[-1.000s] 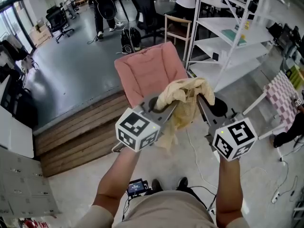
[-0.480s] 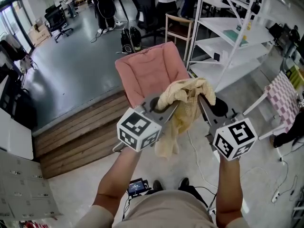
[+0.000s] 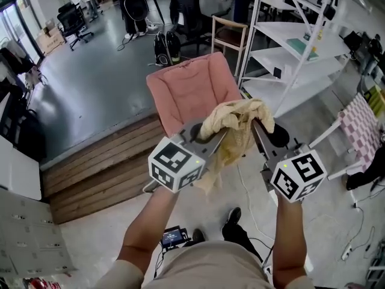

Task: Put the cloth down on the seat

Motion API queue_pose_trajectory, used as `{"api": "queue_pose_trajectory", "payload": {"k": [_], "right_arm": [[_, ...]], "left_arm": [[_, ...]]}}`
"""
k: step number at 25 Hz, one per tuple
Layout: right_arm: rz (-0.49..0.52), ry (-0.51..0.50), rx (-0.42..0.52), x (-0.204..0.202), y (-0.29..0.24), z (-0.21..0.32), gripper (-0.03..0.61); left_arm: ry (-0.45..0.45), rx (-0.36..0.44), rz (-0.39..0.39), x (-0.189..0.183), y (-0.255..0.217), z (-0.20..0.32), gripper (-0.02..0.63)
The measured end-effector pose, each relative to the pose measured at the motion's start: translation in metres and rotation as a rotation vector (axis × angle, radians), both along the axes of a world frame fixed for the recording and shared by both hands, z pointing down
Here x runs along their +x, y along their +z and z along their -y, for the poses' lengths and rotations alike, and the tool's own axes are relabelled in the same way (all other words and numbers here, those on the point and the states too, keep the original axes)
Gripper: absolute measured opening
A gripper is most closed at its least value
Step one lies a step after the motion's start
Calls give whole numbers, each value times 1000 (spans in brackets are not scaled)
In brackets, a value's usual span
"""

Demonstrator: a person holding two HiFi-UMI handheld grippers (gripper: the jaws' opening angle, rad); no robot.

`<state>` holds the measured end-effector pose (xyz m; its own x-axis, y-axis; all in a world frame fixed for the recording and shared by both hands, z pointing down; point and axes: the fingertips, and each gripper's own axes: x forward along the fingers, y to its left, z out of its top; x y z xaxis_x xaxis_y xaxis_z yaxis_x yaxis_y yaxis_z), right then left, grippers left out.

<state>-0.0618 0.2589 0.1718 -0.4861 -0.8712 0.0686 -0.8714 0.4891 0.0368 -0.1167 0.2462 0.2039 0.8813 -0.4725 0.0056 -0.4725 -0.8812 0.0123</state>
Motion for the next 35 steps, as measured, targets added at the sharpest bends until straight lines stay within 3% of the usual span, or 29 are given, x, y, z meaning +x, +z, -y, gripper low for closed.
{"api": "queue_pose_trajectory", "payload": {"k": [21, 35], "right_arm": [[29, -175, -18, 60, 14, 143, 40], [49, -224, -14, 115, 13, 197, 38]], "left_arm": [[-172, -26, 36, 58, 14, 130, 41], [-218, -23, 52, 113, 12, 181, 41]]}}
